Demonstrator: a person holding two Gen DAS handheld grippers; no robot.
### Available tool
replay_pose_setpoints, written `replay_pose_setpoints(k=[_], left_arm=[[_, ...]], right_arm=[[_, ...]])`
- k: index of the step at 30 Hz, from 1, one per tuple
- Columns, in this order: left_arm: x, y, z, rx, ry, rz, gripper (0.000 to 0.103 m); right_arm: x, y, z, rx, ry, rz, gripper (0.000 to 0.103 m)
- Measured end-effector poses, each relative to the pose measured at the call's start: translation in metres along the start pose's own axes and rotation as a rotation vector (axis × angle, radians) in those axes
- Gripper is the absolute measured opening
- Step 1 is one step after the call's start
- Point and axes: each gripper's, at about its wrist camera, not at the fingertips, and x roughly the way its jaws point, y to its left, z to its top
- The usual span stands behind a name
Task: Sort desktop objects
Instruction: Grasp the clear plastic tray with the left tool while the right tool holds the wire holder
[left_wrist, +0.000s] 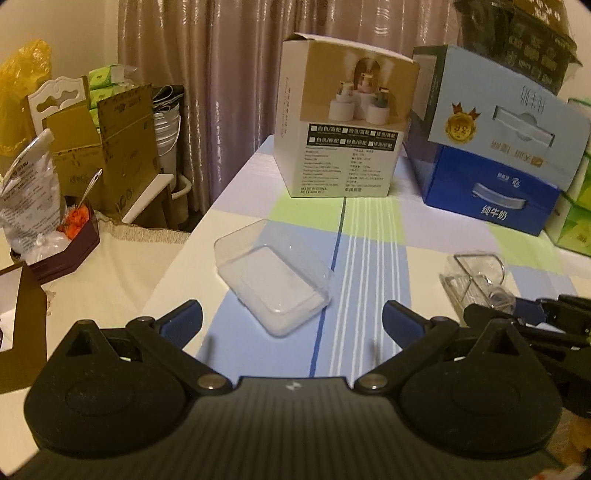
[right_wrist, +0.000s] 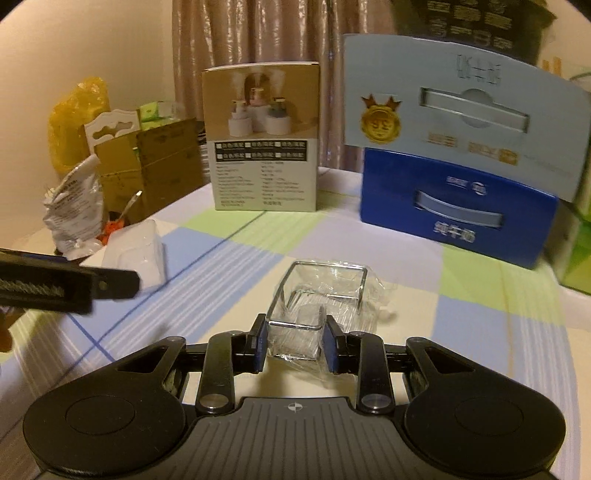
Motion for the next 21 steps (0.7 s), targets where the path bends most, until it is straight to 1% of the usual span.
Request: replay_pose_setpoints(k=[3, 6, 8, 11, 14, 16, 19, 21], left_arm=[[0.011, 0.001, 0.003, -0.016, 0.008, 0.009, 0.097], [0.018, 0.003, 0.007, -0.036, 0.006, 0.009, 0.097], [0.023, 0.002, 0.01, -0.044, 0.003, 0.007, 0.097], [0.032, 0.001, 0.015, -0.057, 0.0, 0.032, 0.094], [0.043, 0.001, 0.019, -0.099, 0.022, 0.054, 0.089], [0.05, -0.001, 0.02, -0.093, 0.04, 0.065, 0.087], [0.054, -0.005, 0.021, -0.062, 0.042, 0.095, 0.078], [0.055, -0.006, 0.022, -0.042, 0.047, 0.109, 0.069]], right_arm=[[0.006, 0.003, 0.004, -0.02, -0.001, 0.034, 0.027], [0.014, 0.004, 0.008, -0.034, 0.001, 0.061, 0.027], [0.018, 0.004, 0.011, -0.038, 0.004, 0.062, 0.027], [0.022, 0.004, 0.013, -0.047, 0.006, 0.052, 0.027], [0.022, 0.004, 0.012, -0.063, 0.006, 0.051, 0.027], [0.022, 0.003, 0.01, -0.069, 0.005, 0.053, 0.027], [0.023, 0.003, 0.01, -0.069, 0.003, 0.053, 0.027], [0.023, 0.003, 0.01, -0.071, 0.003, 0.053, 0.027]])
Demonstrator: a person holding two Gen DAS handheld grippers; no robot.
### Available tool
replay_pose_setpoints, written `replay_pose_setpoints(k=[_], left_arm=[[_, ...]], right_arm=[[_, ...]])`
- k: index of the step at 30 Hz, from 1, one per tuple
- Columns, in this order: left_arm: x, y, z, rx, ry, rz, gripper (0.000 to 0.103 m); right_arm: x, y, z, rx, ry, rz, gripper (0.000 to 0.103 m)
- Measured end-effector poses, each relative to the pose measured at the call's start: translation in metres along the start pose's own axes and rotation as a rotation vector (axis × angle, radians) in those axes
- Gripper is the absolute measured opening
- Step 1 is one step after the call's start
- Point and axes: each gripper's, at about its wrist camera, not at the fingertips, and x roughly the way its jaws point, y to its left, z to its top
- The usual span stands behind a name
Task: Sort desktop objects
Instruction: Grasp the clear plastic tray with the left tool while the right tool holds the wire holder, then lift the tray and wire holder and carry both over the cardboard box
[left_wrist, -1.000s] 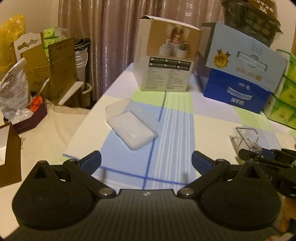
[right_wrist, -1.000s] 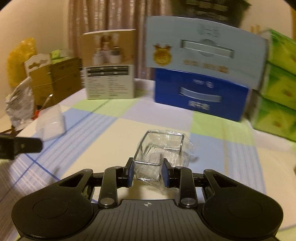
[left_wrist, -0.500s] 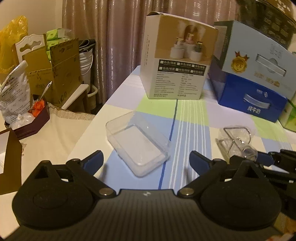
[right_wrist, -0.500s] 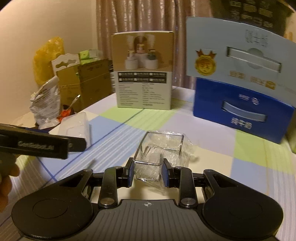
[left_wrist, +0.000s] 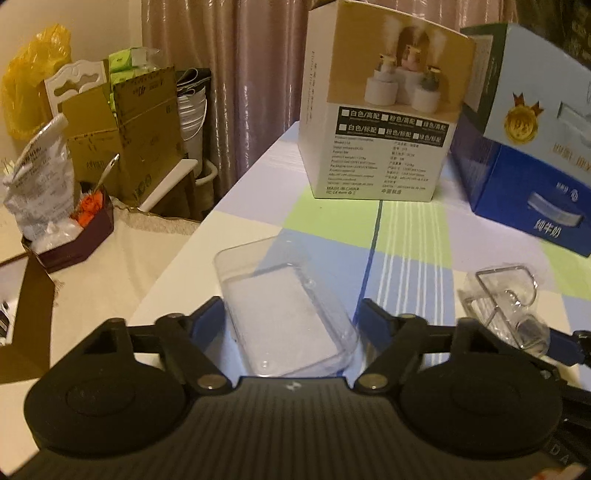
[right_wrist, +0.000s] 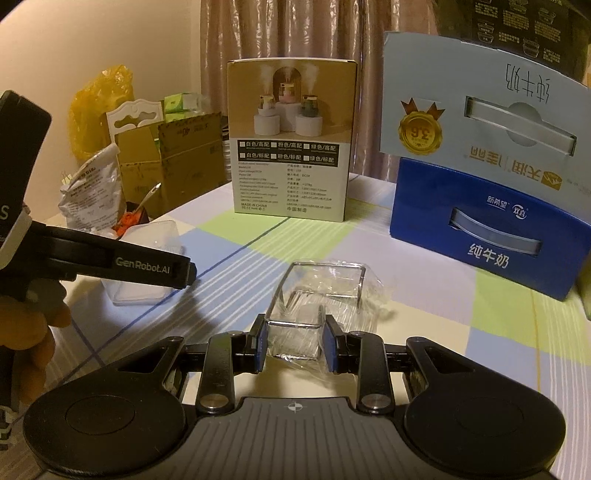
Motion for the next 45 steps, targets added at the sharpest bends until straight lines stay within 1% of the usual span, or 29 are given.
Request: replay_pose_setpoints(k=[1, 3, 6, 10, 13, 15, 19, 23, 28, 31, 33, 36, 39, 42, 45], left_arm=[[0.0, 0.0, 0.0, 0.012, 0.0, 0.008, 0.065], [-0.001, -0.003, -0.001, 0.047, 0.001, 0.025, 0.053], [-0.006, -0.005, -0.002, 0.063, 0.02, 0.007, 0.053], [-0.02, -0.012, -0.012, 0.104, 0.036, -0.019, 0.053], [-0.034, -0.023, -0.024, 0.151, 0.046, -0.046, 0.053], [-0.049, -0.033, -0.034, 0.185, 0.048, -0.074, 0.053], [-0.081, -0.052, -0.062, 0.222, 0.068, -0.14, 0.053], [-0.116, -0.073, -0.09, 0.298, 0.094, -0.207, 0.053], [-0.161, -0.084, -0.12, 0.336, 0.128, -0.259, 0.053], [-0.191, -0.091, -0.136, 0.402, 0.103, -0.269, 0.053], [-0.211, -0.096, -0.148, 0.429, 0.092, -0.285, 0.053], [-0.239, -0.1, -0.166, 0.435, 0.082, -0.308, 0.053], [-0.265, -0.109, -0.182, 0.459, 0.063, -0.332, 0.053], [-0.287, -0.117, -0.195, 0.461, 0.047, -0.36, 0.053], [-0.301, -0.123, -0.209, 0.465, 0.056, -0.378, 0.053]], right_arm=[[0.0, 0.0, 0.0, -0.004, 0.0, -0.001, 0.027], [0.0, 0.001, -0.001, -0.008, 0.001, -0.008, 0.027], [-0.005, 0.0, -0.001, 0.004, 0.009, -0.02, 0.027], [-0.017, -0.003, -0.004, 0.004, 0.027, -0.028, 0.027], [-0.033, -0.006, -0.012, -0.018, 0.049, -0.042, 0.027], [-0.047, -0.012, -0.019, 0.003, 0.063, -0.06, 0.027], [-0.084, -0.017, -0.038, 0.032, 0.096, -0.089, 0.027], [-0.126, -0.017, -0.058, 0.077, 0.124, -0.108, 0.027], [-0.184, -0.012, -0.086, 0.125, 0.157, -0.134, 0.027], [-0.22, -0.006, -0.106, 0.134, 0.177, -0.149, 0.027], [-0.245, -0.001, -0.12, 0.128, 0.186, -0.162, 0.027], [-0.281, 0.007, -0.14, 0.138, 0.188, -0.19, 0.027], [-0.312, 0.013, -0.151, 0.18, 0.185, -0.206, 0.027], [-0.339, 0.024, -0.158, 0.205, 0.153, -0.206, 0.027], [-0.36, 0.034, -0.166, 0.217, 0.129, -0.218, 0.027]])
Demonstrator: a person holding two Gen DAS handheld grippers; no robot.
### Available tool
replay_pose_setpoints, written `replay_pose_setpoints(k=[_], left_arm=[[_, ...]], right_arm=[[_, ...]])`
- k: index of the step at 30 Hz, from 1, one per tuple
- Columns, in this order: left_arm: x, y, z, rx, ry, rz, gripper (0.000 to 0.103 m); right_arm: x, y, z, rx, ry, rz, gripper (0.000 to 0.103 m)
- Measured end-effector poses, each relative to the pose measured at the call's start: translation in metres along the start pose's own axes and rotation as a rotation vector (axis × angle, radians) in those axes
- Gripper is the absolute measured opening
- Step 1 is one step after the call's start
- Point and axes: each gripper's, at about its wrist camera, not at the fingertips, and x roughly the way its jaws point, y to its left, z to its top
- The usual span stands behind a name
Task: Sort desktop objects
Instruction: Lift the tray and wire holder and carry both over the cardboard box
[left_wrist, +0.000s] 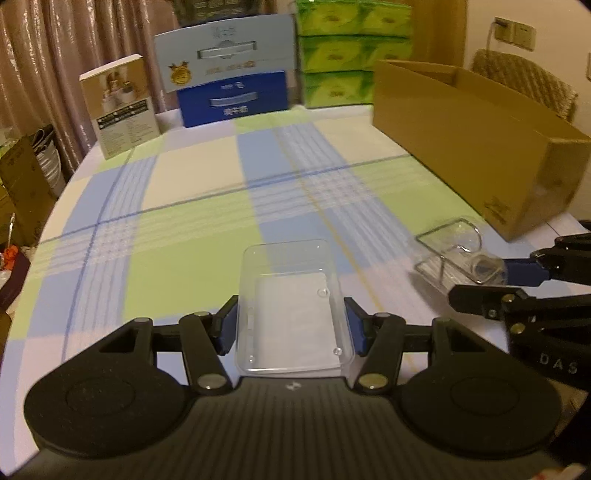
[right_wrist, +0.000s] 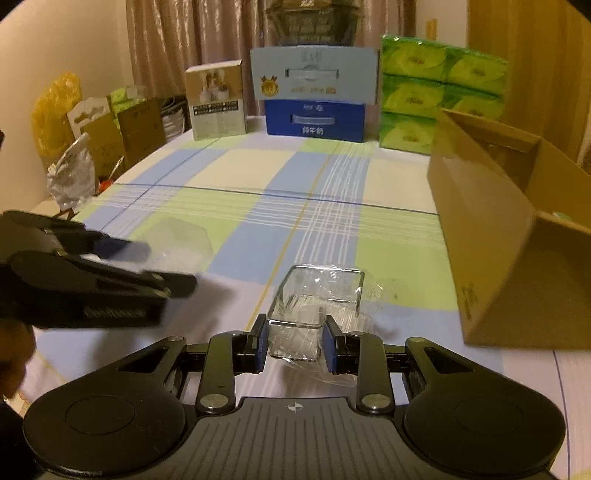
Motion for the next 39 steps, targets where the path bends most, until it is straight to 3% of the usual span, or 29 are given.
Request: replay_pose_setpoints(k=[12, 27, 33, 39], left_arm=[[-0.031, -0.032, -0.004, 0.003, -0.007, -0.012, 0.053], [-0.067, -0.05, 0.008, -0.017, -0.036, -0.019, 0.053], [-0.076, -0.067, 0.026, 0.01, -0.054, -0.037, 0.053], [-0.079, -0.093, 0.064, 0.035, -0.102, -0.102, 0.053]], right_arm=[[-0.045, -0.005, -0.012, 0.061, -0.032, -0.04, 0.027], [-0.095, -0.005, 0.001, 0.065, -0.127, -0.08, 0.027], [-0.122, -0.016, 0.016, 0.078, -0.17, -0.119, 0.027], [-0.148, -0.052, 0.037, 0.085, -0.205, -0.186, 0.027]])
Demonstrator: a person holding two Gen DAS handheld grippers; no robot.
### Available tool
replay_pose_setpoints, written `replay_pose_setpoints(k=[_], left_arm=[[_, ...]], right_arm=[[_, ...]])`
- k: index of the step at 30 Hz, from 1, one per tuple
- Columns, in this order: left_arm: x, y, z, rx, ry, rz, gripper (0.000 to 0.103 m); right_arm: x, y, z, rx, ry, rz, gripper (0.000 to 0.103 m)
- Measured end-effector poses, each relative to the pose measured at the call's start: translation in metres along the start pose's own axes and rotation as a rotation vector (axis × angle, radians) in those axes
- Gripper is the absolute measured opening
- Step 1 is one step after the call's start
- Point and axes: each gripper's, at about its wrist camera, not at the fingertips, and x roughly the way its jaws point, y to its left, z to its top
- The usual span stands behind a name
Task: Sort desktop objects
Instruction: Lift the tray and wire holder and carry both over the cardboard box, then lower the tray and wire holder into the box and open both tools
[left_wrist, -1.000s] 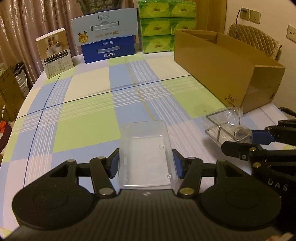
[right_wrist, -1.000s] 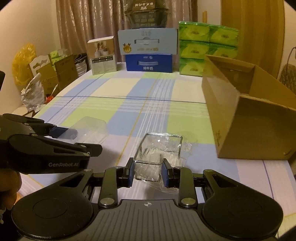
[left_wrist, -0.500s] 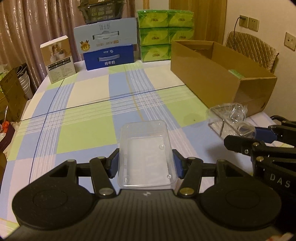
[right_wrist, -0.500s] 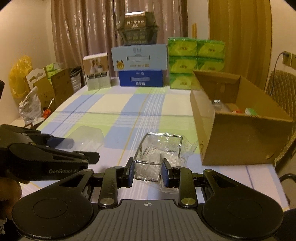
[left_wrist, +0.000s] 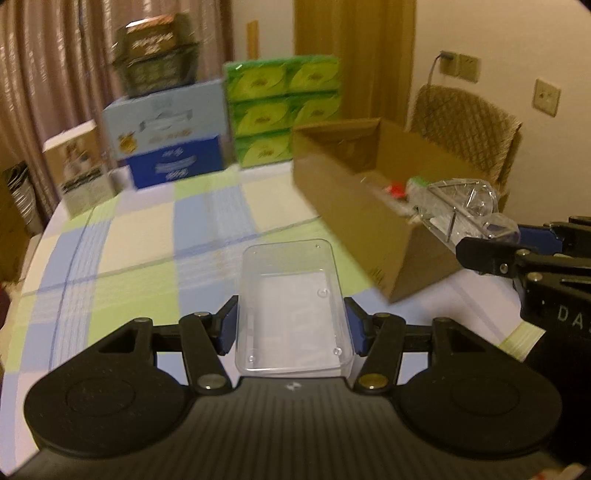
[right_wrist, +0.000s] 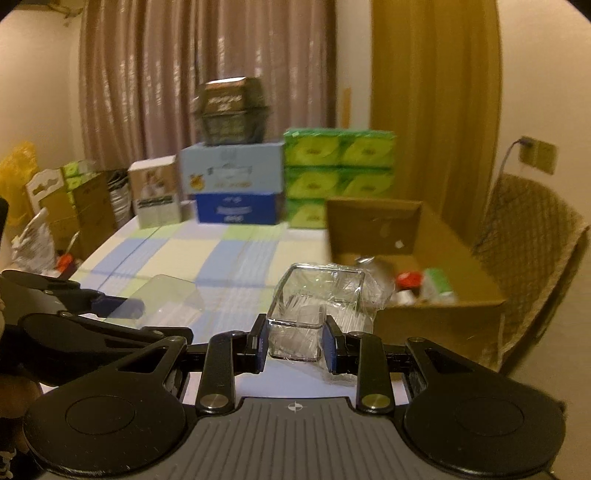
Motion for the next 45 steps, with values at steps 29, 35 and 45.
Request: replay_pose_setpoints(k=[29, 35, 45], left_arm=[[0.133, -0.094, 0.143, 0.064, 0.01, -0.19, 0.053], [0.155, -0.095, 0.145, 0.052, 0.03, -0.187, 0.053], [0.176, -0.089, 0.146, 0.017, 0.058, -0.196, 0.053]], right_arm=[[0.093, -0.158, 0.054, -0.04, 0.064, -0.104, 0.027], [0.114, -0.17, 0.057, -0.04, 0.085, -0.105, 0.027], [0.132, -0.172, 0.062, -0.051, 0.101, -0.115, 0.027]])
